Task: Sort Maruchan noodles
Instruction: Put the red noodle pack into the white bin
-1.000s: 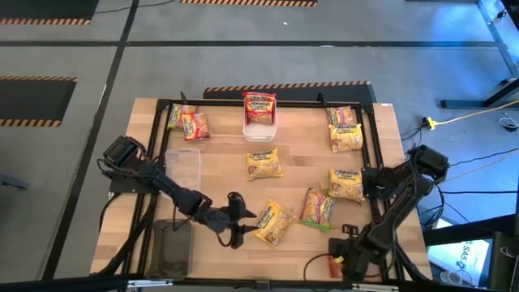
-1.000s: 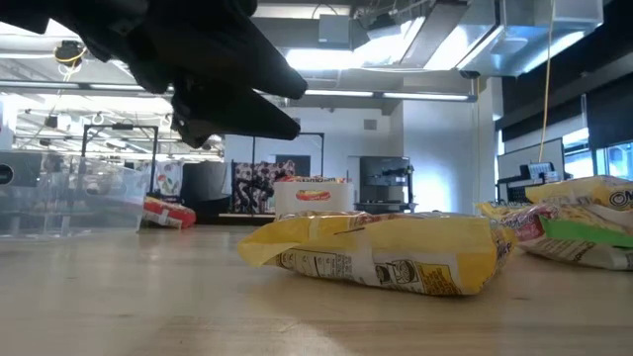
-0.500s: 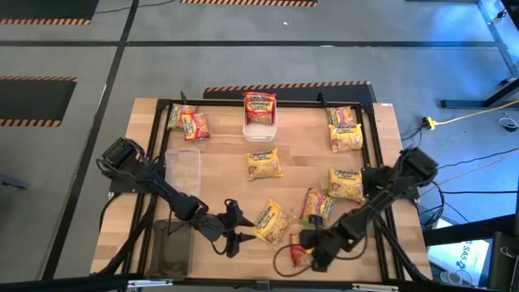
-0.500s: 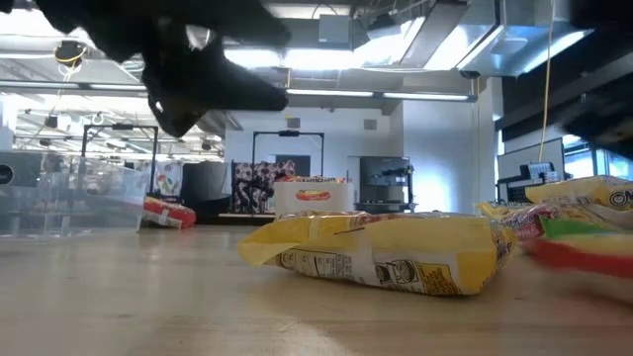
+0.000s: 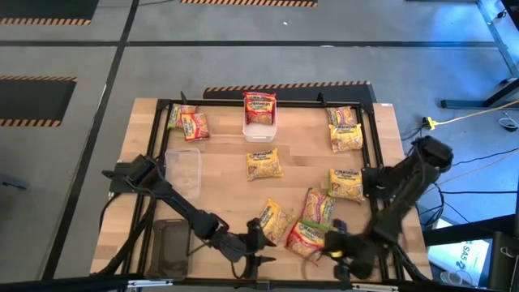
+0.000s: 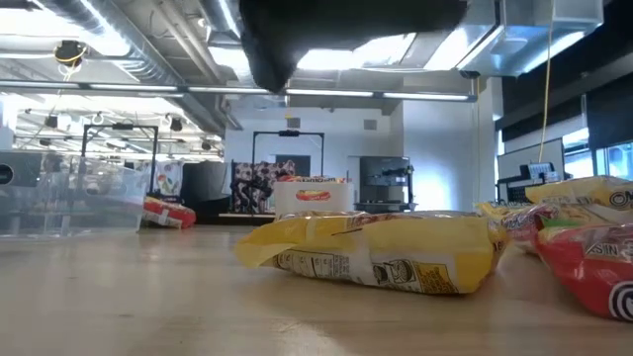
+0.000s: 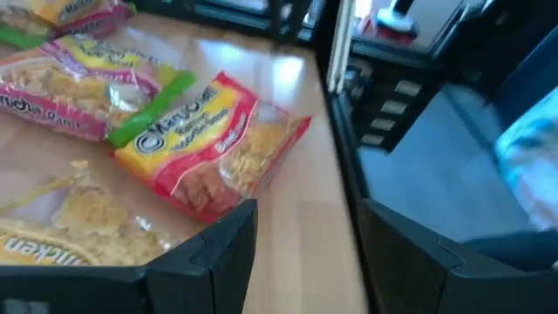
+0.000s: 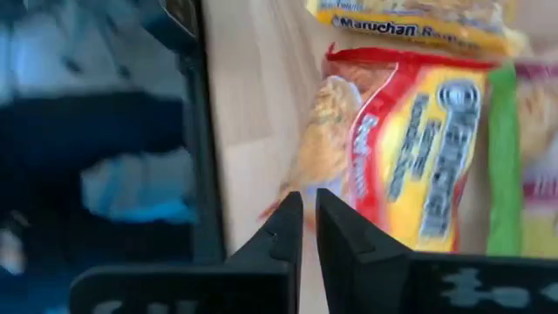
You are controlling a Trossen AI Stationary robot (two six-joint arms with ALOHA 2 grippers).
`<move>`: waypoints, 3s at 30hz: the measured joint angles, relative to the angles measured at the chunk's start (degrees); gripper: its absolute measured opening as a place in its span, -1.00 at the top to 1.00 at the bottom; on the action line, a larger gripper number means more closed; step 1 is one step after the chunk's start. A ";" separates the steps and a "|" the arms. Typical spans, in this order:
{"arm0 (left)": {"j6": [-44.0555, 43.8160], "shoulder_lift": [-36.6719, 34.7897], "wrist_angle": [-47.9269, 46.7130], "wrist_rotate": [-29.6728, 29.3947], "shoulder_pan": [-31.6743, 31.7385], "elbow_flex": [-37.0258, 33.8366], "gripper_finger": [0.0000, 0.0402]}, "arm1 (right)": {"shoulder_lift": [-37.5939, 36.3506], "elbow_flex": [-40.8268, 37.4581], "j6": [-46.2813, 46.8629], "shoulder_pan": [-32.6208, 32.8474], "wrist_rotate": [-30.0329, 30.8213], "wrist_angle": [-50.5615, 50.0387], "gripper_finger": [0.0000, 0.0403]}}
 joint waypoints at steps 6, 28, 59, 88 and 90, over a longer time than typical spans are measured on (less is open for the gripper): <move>2.05 7.61 -2.61 2.53 2.74 9.21 0.02 | 1.41 -0.69 25.18 8.27 6.91 -3.10 0.85; 2.27 15.51 -9.47 6.90 8.55 14.54 0.02 | 17.85 -1.97 54.92 8.71 15.88 5.02 -0.71; 3.64 15.51 -9.18 11.69 8.55 14.41 0.02 | 25.28 -1.99 44.51 3.16 33.05 20.15 -0.25; 11.82 -10.11 -27.75 14.21 9.58 9.11 0.02 | 12.59 3.87 -0.37 -1.33 29.75 6.45 0.34; 12.19 -13.61 -27.69 14.78 11.13 5.59 0.02 | 10.59 3.89 -8.14 -3.95 27.47 6.44 0.34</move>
